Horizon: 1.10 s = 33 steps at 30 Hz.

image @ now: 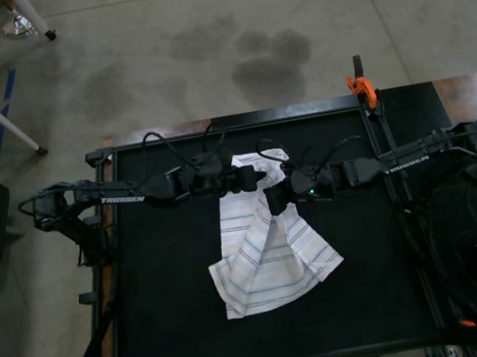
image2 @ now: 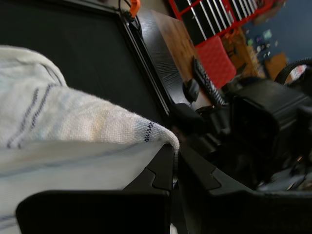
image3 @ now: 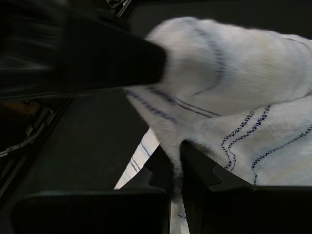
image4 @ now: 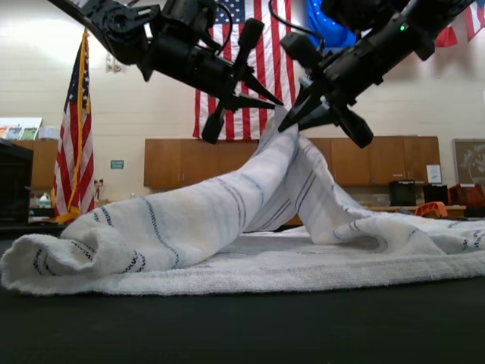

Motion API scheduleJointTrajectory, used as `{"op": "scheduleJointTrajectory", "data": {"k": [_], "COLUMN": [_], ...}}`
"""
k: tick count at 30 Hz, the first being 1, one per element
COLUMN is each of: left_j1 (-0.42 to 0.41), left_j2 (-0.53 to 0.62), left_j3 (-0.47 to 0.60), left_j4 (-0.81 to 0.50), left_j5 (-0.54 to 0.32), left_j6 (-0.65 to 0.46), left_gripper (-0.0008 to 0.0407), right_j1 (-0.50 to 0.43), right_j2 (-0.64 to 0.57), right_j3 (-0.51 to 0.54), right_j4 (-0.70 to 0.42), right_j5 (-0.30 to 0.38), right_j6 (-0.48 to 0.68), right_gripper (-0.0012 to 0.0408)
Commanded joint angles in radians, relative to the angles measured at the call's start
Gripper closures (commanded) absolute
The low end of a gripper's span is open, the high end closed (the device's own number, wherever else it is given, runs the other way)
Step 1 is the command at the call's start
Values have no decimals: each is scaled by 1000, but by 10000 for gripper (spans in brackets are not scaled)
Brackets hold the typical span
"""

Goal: Fold the towel

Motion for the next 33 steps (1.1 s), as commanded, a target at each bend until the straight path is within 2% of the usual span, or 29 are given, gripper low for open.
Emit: {"op": "scheduleJointTrajectory", "data": {"k": [1,5,9,12,16,19,25,28,33], "left_j1": [7,11,11,11,12,10,2,-11,-37], "left_j2": [-38,-98,-132,-148,-174,-200,-200,-200,-200], "left_j3": [1,-2,-14,-14,-16,-17,-17,-20,-22], "left_j4": [-59,-177,-186,-188,-258,-347,-456,-497,-556], "left_j5": [-14,-15,-16,-17,-61,-90,-84,-83,-84], "left_j6": [39,107,153,197,211,211,209,210,221], "left_gripper": [399,399,399,399,399,399,399,399,399], "right_j1": [0,0,-2,-2,-2,-2,-11,-23,-56], "right_j2": [-34,-126,-198,-230,-274,-305,-352,-356,-354], "right_j3": [-1,-1,-1,-1,-1,-1,10,38,146], "right_j4": [-24,-63,-130,-163,-245,-264,-292,-346,-378], "right_j5": [-11,-20,-24,-68,-101,-108,-103,-103,-94], "right_j6": [-10,-19,-23,-23,-14,-14,-25,-29,-125], "right_gripper": [396,399,396,394,395,396,396,396,396]}}
